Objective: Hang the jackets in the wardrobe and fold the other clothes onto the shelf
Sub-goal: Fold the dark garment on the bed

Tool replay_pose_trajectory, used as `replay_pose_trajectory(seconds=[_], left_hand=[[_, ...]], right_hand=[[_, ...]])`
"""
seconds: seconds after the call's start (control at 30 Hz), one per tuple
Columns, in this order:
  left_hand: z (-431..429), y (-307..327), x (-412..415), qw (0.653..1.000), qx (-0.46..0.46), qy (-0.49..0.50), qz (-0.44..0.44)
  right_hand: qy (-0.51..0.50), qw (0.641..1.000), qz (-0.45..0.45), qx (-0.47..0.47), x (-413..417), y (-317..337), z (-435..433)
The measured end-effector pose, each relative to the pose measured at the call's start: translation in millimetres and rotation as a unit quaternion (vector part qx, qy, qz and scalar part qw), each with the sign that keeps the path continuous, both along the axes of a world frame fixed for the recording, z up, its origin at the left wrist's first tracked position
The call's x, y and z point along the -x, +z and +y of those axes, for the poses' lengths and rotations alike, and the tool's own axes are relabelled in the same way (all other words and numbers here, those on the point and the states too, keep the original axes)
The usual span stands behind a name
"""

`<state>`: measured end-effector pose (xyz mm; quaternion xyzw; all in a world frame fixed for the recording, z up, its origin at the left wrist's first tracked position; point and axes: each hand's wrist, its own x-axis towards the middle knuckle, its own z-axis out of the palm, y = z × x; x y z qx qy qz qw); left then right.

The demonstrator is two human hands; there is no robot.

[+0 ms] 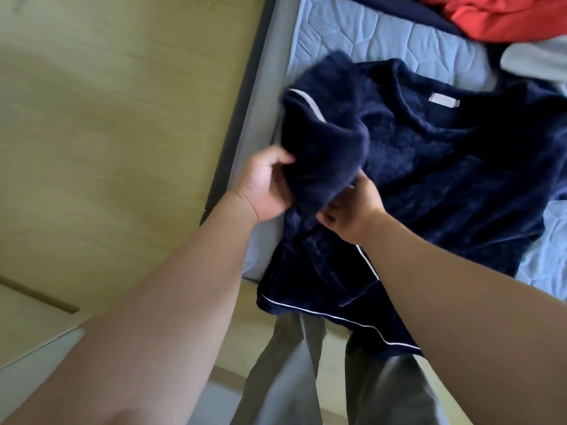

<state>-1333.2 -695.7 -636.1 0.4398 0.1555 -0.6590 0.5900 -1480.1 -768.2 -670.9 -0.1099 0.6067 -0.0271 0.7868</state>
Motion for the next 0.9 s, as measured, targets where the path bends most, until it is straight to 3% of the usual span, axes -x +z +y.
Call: replay_pose_trajectory(seconds=[0.1, 0.2, 0.33, 0.47, 0.57, 0.67, 0.73, 0.83, 0.9], left_hand=[[2.7, -9.2, 16.1, 0.988, 0.000, -0.154, 0.008], [6.2, -28.2, 28.0, 0.980, -0.090, -0.178, 0.025], [4.2, -51.4, 56.9, 0.909, -0.272, -0.295, -0.114], [-9.3, -69.5, 74.0, 0.870, -0.316, -0.301, -0.230], [-20.2, -74.8, 76.2, 0.881, -0.295, -0.262, -0.261], [-30.5, -76.1, 79.7, 0.882, -0.249, -0.275, -0.291], [-37.6, -74.0, 86.2, 0.886, -0.213, -0.287, -0.295], [-45.9, -69.0, 98.4, 0.911, -0.187, -0.287, -0.230], [-49.1, -65.8, 106.9, 0.928, -0.176, -0.278, -0.176]], right_hand=[[-0.125, 0.990, -0.056, -0.035, 39.0, -7.1, -15.6], [-0.102, 0.994, 0.023, -0.031, 72.3, -9.8, -23.4], [-0.041, 0.990, 0.133, 0.023, 108.1, -14.6, -27.1], [-0.015, 0.971, 0.212, 0.109, 117.1, -9.6, -33.3], [0.050, 0.925, 0.276, 0.254, 106.2, -8.4, -41.3], [0.238, 0.853, 0.274, 0.374, 92.7, -11.5, -51.8], [0.312, 0.834, 0.271, 0.367, 90.5, -14.9, -58.7], [0.264, 0.846, 0.321, 0.334, 98.7, -14.1, -67.1], [0.256, 0.824, 0.370, 0.345, 113.9, -12.2, -71.9]])
